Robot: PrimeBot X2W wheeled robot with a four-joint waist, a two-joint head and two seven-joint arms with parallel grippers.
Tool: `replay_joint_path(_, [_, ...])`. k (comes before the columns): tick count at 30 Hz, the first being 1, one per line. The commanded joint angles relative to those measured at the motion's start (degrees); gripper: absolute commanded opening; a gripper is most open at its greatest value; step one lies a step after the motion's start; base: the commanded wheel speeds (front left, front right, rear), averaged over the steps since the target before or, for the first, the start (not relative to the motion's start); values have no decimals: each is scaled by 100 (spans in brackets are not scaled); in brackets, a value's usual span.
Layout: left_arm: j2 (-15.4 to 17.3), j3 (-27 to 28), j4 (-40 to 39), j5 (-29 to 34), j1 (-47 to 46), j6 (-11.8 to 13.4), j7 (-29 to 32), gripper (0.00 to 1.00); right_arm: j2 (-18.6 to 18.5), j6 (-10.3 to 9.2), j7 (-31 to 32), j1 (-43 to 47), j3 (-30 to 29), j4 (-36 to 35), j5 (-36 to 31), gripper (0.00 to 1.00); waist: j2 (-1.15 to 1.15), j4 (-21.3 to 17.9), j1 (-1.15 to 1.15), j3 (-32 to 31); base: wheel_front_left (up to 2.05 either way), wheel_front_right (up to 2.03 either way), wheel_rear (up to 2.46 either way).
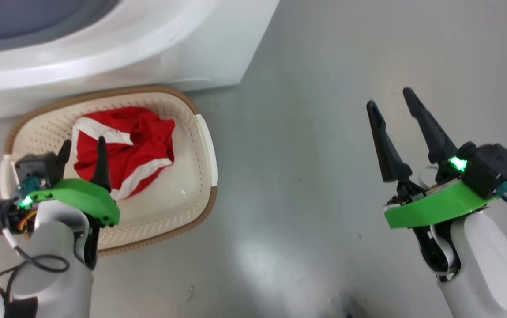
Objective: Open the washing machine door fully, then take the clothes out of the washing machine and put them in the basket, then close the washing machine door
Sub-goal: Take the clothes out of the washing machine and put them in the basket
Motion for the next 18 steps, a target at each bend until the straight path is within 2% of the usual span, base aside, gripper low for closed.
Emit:
replay_joint_path(1, [104,154,-270,-31,348,-32,-47,100,-87,35,-36,256,44,-75,-71,100,0,110,0,-391,0,0,0])
replay_joint_path(18, [-61,340,-1681,51,1541,-83,-47,100,-237,35,-36,889,-33,118,-87,100,0,358,0,-1648,0,0,0])
